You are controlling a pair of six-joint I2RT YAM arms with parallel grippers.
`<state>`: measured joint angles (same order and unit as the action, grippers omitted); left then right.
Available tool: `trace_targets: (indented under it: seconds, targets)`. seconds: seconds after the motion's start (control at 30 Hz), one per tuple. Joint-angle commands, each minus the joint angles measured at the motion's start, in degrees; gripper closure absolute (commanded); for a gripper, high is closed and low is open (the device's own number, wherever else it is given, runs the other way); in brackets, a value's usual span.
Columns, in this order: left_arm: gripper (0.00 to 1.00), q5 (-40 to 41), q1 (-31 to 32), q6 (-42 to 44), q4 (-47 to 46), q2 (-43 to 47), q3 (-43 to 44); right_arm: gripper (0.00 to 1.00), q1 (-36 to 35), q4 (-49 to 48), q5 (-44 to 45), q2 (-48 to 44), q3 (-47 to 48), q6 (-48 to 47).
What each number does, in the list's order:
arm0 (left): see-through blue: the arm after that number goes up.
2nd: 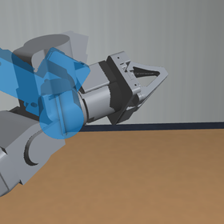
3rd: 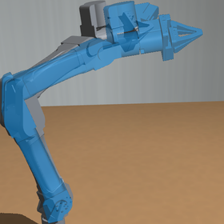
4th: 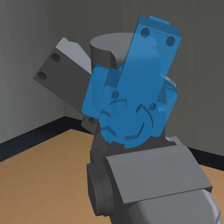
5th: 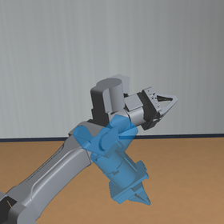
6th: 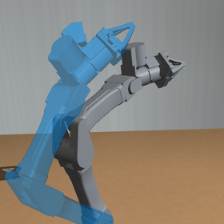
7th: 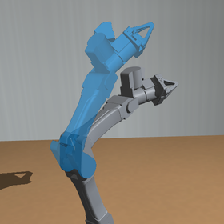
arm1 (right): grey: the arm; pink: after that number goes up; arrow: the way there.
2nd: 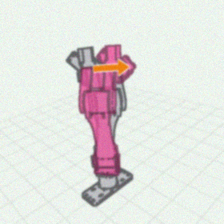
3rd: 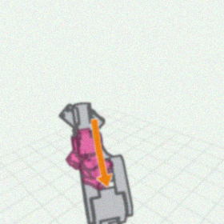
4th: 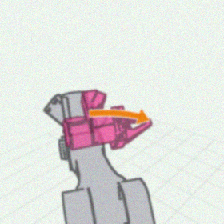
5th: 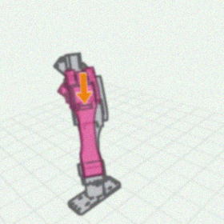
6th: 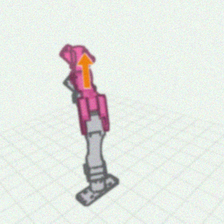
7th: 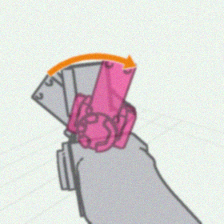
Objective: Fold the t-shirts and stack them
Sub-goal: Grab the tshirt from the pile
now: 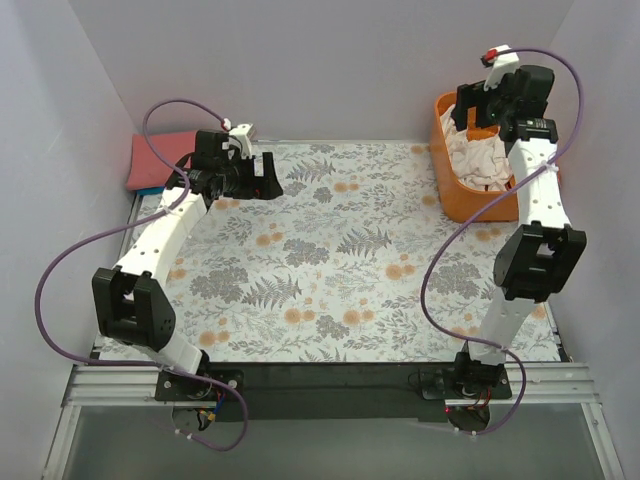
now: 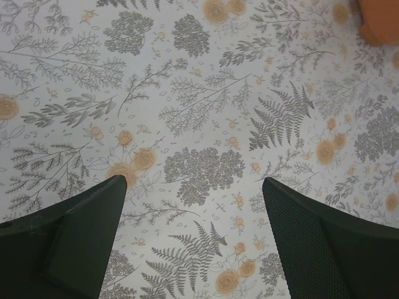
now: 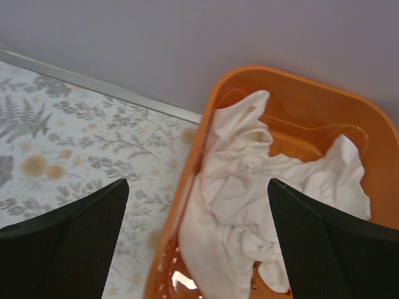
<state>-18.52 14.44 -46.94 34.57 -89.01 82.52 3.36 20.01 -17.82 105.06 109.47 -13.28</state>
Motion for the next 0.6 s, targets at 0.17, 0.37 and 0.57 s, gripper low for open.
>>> trace_targets:
  seconds: [0.17, 0.37, 0.57]
  targets:
    - [0.10, 0.06, -4.59, 3.87, 3.31, -2.74, 1.59, 0.02, 6.49, 0.12, 0.42, 14.73, 9.27, -5.43]
    - [0.10, 1.56, -4.77, 4.83, 4.19, -4.06, 1.07, 0.02, 6.93, -0.06, 1.56, 20.53, 7.42, -8.43]
    - [0.10, 2.79, -4.86, 4.93, 4.02, -5.29, 0.01, 0.02, 6.93, 0.03, 7.26, 26.69, 7.86, -8.87]
